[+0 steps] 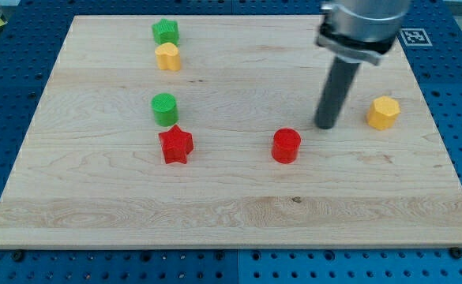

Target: Move your arm to the yellow heart

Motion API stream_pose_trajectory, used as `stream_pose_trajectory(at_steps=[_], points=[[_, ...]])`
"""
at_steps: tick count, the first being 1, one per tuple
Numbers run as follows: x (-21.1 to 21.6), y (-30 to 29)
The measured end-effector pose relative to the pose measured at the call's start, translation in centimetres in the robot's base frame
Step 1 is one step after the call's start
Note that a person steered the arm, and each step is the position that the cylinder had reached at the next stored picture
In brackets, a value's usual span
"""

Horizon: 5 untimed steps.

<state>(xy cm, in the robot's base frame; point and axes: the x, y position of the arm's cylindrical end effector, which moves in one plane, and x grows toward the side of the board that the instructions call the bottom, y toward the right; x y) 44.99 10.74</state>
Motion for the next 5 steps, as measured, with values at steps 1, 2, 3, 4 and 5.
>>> stream_pose_trajectory(at_steps=[1,2,3,4,5], points=[[0.0,-6.8],[-1.7,-11.0],[-5.7,-12.9],[-6.7,-18.4],[-7.5,-24.4]])
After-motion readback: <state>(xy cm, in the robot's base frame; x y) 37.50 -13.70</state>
